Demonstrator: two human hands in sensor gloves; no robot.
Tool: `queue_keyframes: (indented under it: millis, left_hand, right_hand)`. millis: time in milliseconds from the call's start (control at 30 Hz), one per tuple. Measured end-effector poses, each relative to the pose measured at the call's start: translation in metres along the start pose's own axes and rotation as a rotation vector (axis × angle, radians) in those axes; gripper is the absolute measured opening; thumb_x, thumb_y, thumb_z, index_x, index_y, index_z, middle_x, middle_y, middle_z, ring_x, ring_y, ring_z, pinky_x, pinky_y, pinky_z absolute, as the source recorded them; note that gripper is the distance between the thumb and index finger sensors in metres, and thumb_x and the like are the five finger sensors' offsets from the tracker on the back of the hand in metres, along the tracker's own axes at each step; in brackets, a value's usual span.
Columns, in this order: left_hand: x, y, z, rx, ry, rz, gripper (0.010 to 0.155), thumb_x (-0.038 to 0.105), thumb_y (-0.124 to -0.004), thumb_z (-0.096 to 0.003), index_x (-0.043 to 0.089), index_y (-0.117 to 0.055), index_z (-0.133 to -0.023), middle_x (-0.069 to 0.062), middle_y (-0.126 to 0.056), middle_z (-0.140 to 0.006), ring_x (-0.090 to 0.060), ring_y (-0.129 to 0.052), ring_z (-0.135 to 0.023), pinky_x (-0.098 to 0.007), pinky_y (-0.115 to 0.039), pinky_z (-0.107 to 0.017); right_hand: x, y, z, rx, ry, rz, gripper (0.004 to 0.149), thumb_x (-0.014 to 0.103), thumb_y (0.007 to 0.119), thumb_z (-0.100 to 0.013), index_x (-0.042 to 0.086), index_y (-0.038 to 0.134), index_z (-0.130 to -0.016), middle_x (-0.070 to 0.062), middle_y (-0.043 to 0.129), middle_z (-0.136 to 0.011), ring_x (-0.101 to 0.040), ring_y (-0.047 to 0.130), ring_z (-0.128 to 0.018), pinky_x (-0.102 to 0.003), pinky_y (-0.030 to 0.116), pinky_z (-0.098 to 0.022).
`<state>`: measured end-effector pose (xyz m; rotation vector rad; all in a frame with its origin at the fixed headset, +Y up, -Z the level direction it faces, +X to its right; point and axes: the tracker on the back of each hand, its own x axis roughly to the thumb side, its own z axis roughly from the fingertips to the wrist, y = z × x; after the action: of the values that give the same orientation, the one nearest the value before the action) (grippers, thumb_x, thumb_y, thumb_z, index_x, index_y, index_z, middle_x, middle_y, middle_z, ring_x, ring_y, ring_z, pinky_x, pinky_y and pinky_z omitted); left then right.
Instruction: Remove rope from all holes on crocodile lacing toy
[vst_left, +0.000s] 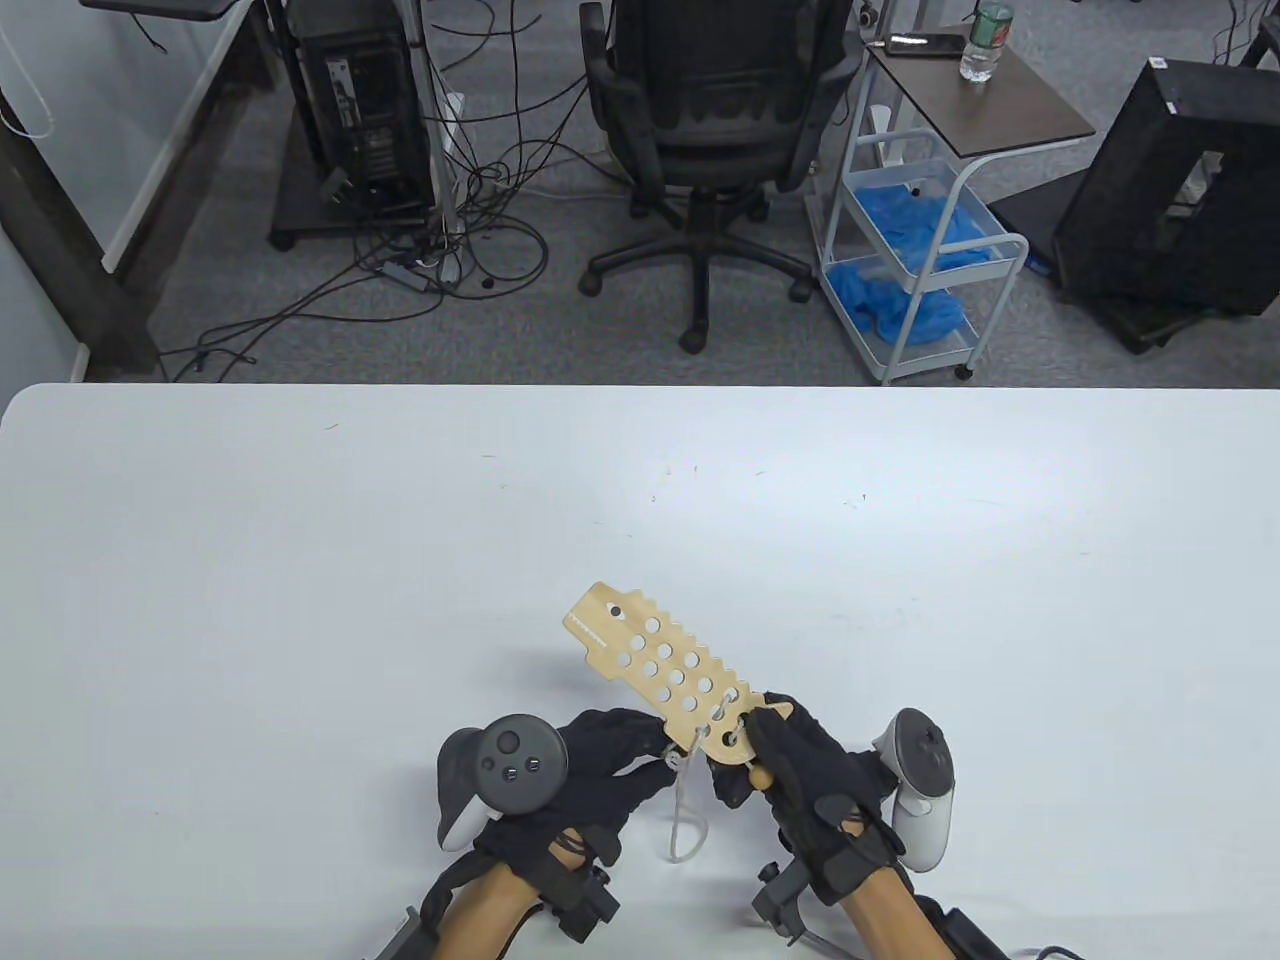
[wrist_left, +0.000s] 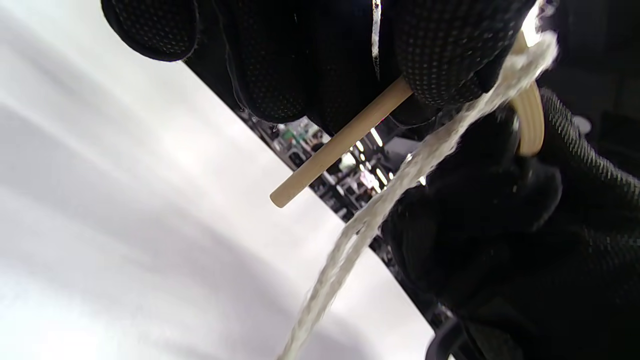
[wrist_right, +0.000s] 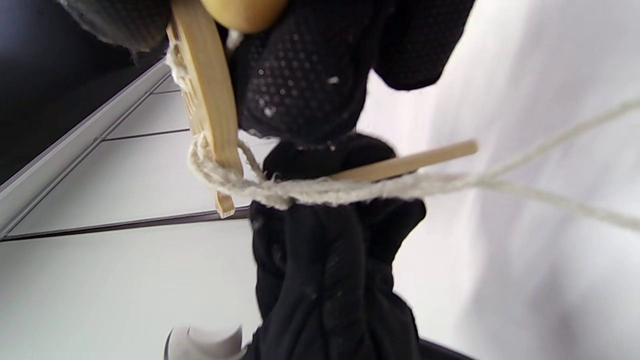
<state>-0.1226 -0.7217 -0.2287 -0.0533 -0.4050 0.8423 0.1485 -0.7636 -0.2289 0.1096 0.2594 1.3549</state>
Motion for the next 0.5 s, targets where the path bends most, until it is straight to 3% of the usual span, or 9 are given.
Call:
queue_keyframes:
  millis: [500]
  left_hand:
    - [-0.01, 0.024, 0.003, 0.179, 0.083, -0.092, 0.045, 0.044, -0.08, -0.0482, 0.045, -0.083, -0.093, 0.002, -0.094, -0.09, -0.023, -0.09, -0.082, -0.061, -0.069, -0.068]
  right_hand:
    - [-0.002, -0.03, -0.003, -0.166, 0.02, 0.018, 0.046, 0.049, 0.071, -0.052, 0.02, 0.07, -0.088, -0.005, 0.091, -0.075, -0.018, 0.099, -0.047, -0.051, 0.075, -0.061]
